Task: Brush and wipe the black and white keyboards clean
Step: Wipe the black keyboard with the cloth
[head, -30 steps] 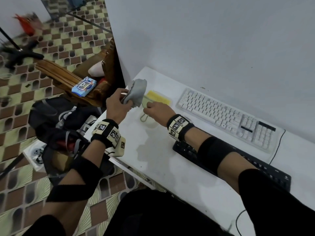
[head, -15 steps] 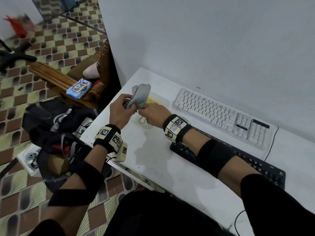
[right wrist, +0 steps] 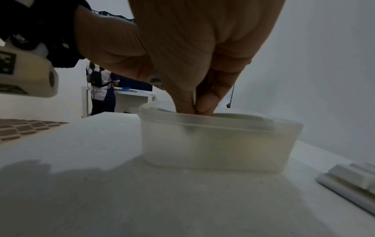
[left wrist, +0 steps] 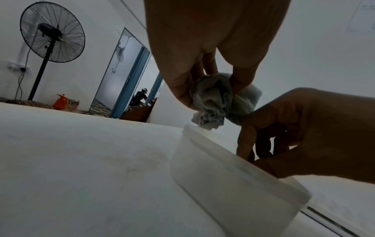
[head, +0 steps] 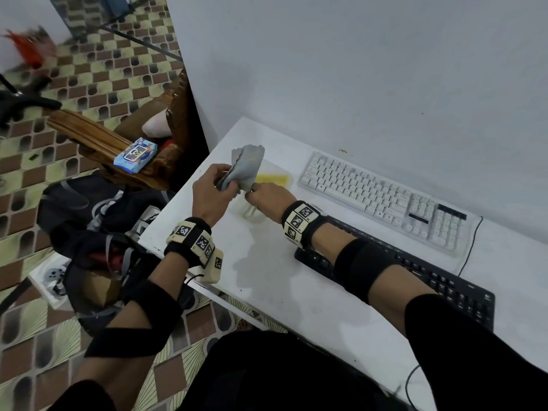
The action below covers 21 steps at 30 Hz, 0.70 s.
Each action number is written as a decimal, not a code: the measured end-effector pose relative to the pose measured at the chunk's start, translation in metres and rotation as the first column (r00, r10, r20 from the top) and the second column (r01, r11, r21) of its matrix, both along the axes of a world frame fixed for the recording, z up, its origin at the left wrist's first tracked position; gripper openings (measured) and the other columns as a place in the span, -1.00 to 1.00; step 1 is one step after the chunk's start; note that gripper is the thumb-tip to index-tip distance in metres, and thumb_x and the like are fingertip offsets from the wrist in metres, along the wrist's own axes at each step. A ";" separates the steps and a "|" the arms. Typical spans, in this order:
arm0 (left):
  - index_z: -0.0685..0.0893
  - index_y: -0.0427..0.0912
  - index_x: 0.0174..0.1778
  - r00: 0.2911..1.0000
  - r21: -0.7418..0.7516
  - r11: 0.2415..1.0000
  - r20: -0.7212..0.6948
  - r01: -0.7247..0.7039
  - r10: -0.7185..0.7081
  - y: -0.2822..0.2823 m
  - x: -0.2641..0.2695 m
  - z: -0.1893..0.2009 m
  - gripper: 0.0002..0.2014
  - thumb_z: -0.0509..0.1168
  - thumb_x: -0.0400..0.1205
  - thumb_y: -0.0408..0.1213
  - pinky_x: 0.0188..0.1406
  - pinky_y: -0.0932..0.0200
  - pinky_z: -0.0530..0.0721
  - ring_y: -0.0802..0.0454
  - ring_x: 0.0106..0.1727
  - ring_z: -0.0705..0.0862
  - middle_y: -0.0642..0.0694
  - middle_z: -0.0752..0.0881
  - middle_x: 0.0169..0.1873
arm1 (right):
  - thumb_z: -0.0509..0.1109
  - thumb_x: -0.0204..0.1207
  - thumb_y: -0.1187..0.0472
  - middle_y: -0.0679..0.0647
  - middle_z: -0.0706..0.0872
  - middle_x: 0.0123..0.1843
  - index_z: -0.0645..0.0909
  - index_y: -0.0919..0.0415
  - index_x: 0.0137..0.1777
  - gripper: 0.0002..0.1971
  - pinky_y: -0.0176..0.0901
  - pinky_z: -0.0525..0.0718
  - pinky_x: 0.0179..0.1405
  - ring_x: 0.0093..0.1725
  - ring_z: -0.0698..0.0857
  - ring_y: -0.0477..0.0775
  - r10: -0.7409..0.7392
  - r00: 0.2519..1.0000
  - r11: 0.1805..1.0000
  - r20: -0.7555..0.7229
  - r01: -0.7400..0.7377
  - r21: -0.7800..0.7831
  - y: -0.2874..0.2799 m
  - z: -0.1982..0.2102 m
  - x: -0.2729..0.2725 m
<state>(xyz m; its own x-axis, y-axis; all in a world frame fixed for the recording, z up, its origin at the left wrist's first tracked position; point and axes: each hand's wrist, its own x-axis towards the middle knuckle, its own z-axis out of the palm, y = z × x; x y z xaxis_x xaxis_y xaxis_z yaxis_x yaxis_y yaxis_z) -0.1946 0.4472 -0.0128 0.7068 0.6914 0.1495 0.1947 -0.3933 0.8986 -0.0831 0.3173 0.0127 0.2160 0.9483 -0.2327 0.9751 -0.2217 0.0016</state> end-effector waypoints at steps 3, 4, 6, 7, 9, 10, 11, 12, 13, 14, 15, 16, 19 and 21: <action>0.71 -0.21 0.26 1.000 -0.028 1.000 0.001 0.004 -0.004 0.000 0.001 -0.002 -0.69 0.44 0.58 -0.41 -0.20 0.30 0.77 0.27 -0.21 0.77 -0.05 0.80 -0.07 | 0.25 0.65 0.40 0.15 0.60 -0.05 0.63 0.36 0.18 -0.81 -0.04 0.49 -0.18 0.10 0.68 0.32 -0.095 0.993 0.994 -0.073 0.098 0.038 -0.001 -0.002 -0.001; 0.71 -0.19 0.25 1.000 -0.029 1.000 0.000 0.012 -0.012 -0.001 0.002 -0.001 -0.69 0.45 0.58 -0.40 -0.19 0.26 0.78 0.25 -0.20 0.77 -0.03 0.80 -0.08 | 0.25 0.62 0.43 0.17 0.63 -0.01 0.65 0.37 0.17 -0.79 -0.02 0.51 -0.19 0.09 0.68 0.32 -0.100 0.990 0.993 -0.096 0.106 0.055 -0.002 -0.003 -0.001; 0.71 -0.16 0.23 1.000 -0.026 0.999 0.014 0.026 -0.025 -0.003 0.005 0.001 -0.70 0.45 0.58 -0.38 -0.20 0.24 0.78 0.20 -0.20 0.77 0.00 0.80 -0.11 | 0.26 0.59 0.43 0.23 0.70 0.12 0.70 0.38 0.16 -0.76 0.03 0.59 -0.13 0.11 0.68 0.32 -0.138 0.977 0.979 -0.162 0.159 0.125 -0.007 -0.007 0.001; 0.71 -0.15 0.24 0.999 -0.027 0.999 0.024 0.030 -0.030 -0.005 0.007 0.002 -0.71 0.45 0.59 -0.36 -0.21 0.26 0.77 0.19 -0.21 0.76 0.00 0.80 -0.11 | 0.26 0.60 0.40 0.23 0.73 0.13 0.73 0.35 0.16 -0.75 0.05 0.62 -0.06 0.12 0.69 0.31 -0.182 0.955 0.956 -0.234 0.228 0.187 -0.011 -0.009 0.001; 0.72 -0.15 0.26 0.998 -0.035 0.998 0.047 0.043 -0.042 -0.010 0.012 0.006 -0.72 0.45 0.62 -0.34 -0.25 0.32 0.73 0.22 -0.22 0.73 -0.01 0.80 -0.11 | 0.28 0.59 0.34 0.21 0.80 0.06 0.80 0.28 0.09 -0.74 0.08 0.66 0.06 0.07 0.72 0.28 -0.268 0.874 0.842 -0.406 0.418 0.342 -0.021 -0.010 0.000; 0.72 -0.15 0.26 0.997 -0.031 0.998 0.051 0.052 -0.051 -0.013 0.015 0.007 -0.72 0.45 0.63 -0.33 -0.25 0.36 0.70 0.26 -0.22 0.71 -0.02 0.80 -0.10 | 0.29 0.56 0.32 0.16 0.83 0.00 0.82 0.25 0.01 -0.75 0.07 0.68 0.07 0.01 0.75 0.23 -0.307 0.809 0.751 -0.502 0.530 0.395 -0.028 -0.010 0.000; 0.73 -0.17 0.27 0.997 -0.023 0.997 0.048 0.067 -0.066 -0.018 0.019 0.009 -0.72 0.45 0.63 -0.34 -0.24 0.41 0.66 0.28 -0.22 0.70 -0.03 0.80 -0.09 | 0.29 0.55 0.30 0.11 0.85 -0.07 0.82 0.22 -0.06 -0.76 0.06 0.71 0.06 -0.07 0.77 0.17 -0.320 0.731 0.644 -0.602 0.634 0.427 -0.035 -0.010 0.000; 0.73 -0.18 0.26 0.995 -0.022 0.996 0.044 0.090 -0.089 -0.023 0.022 0.010 -0.72 0.46 0.63 -0.35 -0.22 0.44 0.64 0.29 -0.20 0.70 -0.04 0.81 -0.08 | 0.30 0.55 0.26 0.08 0.85 -0.12 0.78 0.19 -0.11 -0.80 0.06 0.76 0.00 -0.15 0.79 0.13 -0.319 0.633 0.534 -0.706 0.735 0.418 -0.041 -0.009 0.000; 0.73 -0.18 0.25 0.992 -0.030 0.993 0.039 0.118 -0.117 -0.029 0.026 0.011 -0.72 0.48 0.62 -0.34 -0.19 0.45 0.63 0.30 -0.18 0.71 -0.03 0.81 -0.06 | 0.34 0.57 0.20 0.08 0.84 -0.11 0.71 0.17 -0.10 -0.87 0.09 0.80 -0.07 -0.20 0.80 0.13 -0.289 0.501 0.430 -0.816 0.829 0.358 -0.049 -0.006 -0.001; 0.74 -0.18 0.24 0.989 -0.039 0.988 0.039 0.146 -0.145 -0.036 0.030 0.012 -0.72 0.50 0.61 -0.34 -0.16 0.46 0.63 0.31 -0.16 0.72 -0.01 0.81 -0.06 | 0.39 0.59 0.12 0.10 0.82 -0.05 0.63 0.16 -0.03 -0.89 0.10 0.84 -0.15 -0.21 0.82 0.14 -0.241 0.368 0.343 -0.898 0.898 0.276 -0.056 -0.003 -0.001; 0.74 -0.17 0.23 0.984 -0.047 0.984 0.041 0.175 -0.173 -0.043 0.034 0.013 -0.72 0.52 0.60 -0.34 -0.14 0.45 0.64 0.32 -0.16 0.72 0.02 0.81 -0.07 | 0.44 0.59 0.03 0.12 0.79 0.03 0.55 0.15 0.06 -0.77 0.09 0.86 -0.20 -0.19 0.83 0.14 -0.198 0.261 0.283 -0.945 0.938 0.200 -0.064 -0.001 0.001; 0.74 -0.17 0.21 0.978 -0.053 0.977 0.045 0.208 -0.206 -0.051 0.037 0.014 -0.72 0.54 0.60 -0.33 -0.12 0.44 0.65 0.34 -0.15 0.72 0.04 0.81 -0.08 | 0.48 0.58 -0.08 0.12 0.76 0.11 0.50 0.16 0.17 -0.62 0.08 0.87 -0.21 -0.14 0.84 0.12 -0.169 0.192 0.260 -0.967 0.955 0.144 -0.071 0.001 0.004; 0.74 -0.14 0.21 0.935 -0.080 0.932 0.050 0.354 -0.351 -0.076 0.046 0.017 -0.76 0.52 0.64 -0.31 -0.01 0.37 0.68 0.32 -0.04 0.75 0.08 0.82 -0.02 | 0.50 0.52 -0.27 0.06 0.73 0.22 0.38 0.12 0.43 -0.33 0.06 0.87 -0.10 0.01 0.83 0.02 -0.202 0.187 0.301 -0.961 0.946 0.120 -0.095 0.004 0.009; 0.73 -0.09 0.29 0.869 -0.097 0.864 0.038 0.494 -0.493 -0.094 0.051 0.016 -0.73 0.46 0.67 -0.34 0.14 0.28 0.71 0.25 0.11 0.78 0.07 0.83 0.08 | 0.47 0.58 -0.20 0.01 0.73 0.17 0.40 0.11 0.42 -0.42 0.04 0.85 -0.03 0.05 0.78 -0.03 -0.249 0.275 0.289 -0.929 0.936 0.200 -0.112 0.000 0.013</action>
<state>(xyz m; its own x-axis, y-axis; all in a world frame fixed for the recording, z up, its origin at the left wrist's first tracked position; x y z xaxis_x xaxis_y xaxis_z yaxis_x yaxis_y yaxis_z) -0.1433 0.3537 0.0031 0.9584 0.2642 0.1083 -0.0115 -0.3432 0.9392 -0.0706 0.2057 0.0127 0.8965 0.4351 -0.0836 0.0611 -0.3084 -0.9493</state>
